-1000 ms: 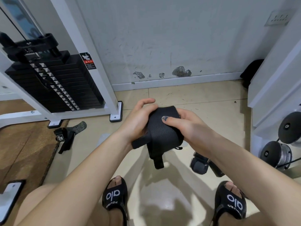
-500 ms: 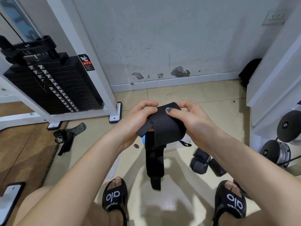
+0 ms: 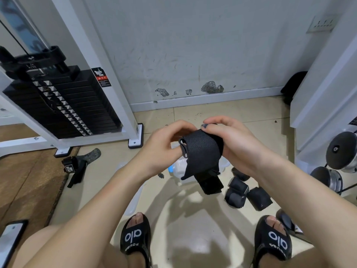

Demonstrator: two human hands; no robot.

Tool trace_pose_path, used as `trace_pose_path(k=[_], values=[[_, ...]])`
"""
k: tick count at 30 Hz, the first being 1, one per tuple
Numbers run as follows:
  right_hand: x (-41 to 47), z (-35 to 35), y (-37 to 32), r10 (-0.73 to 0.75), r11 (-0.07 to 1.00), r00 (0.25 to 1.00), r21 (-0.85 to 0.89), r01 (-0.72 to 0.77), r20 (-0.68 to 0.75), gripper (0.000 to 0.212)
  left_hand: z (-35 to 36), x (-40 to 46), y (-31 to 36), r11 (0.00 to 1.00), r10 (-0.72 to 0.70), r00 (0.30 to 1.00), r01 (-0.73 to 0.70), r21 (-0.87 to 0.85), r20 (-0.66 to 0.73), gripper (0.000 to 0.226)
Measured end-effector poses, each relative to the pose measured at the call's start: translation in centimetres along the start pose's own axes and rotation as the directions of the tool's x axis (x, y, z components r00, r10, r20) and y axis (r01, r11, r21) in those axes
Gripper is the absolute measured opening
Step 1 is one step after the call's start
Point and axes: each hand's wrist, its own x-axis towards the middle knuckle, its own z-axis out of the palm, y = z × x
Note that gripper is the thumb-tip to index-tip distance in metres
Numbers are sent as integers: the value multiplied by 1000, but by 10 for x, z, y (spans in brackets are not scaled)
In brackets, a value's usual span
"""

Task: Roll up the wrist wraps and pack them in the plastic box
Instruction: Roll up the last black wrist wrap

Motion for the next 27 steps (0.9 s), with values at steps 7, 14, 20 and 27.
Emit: trace_pose_path(k=[7, 14, 20, 27], values=[[-1, -6, -1, 22, 999, 1000, -31, -22, 4, 25, 2, 0, 4, 1000, -1, 1000, 1, -27, -2, 37], [-2, -12, -15, 137, 968, 975, 187, -169, 173, 10, -9, -4, 11, 927, -22, 997, 50, -373, 78, 31], [-6, -9, -18, 185, 950, 950, 203, -239, 252, 26, -3, -4, 8, 980, -5, 999, -2, -198, -35, 10], [0, -11, -14, 191, 944, 950, 220, -247, 247, 11, -1, -2, 4, 993, 111, 984, -102, 67, -142, 10]])
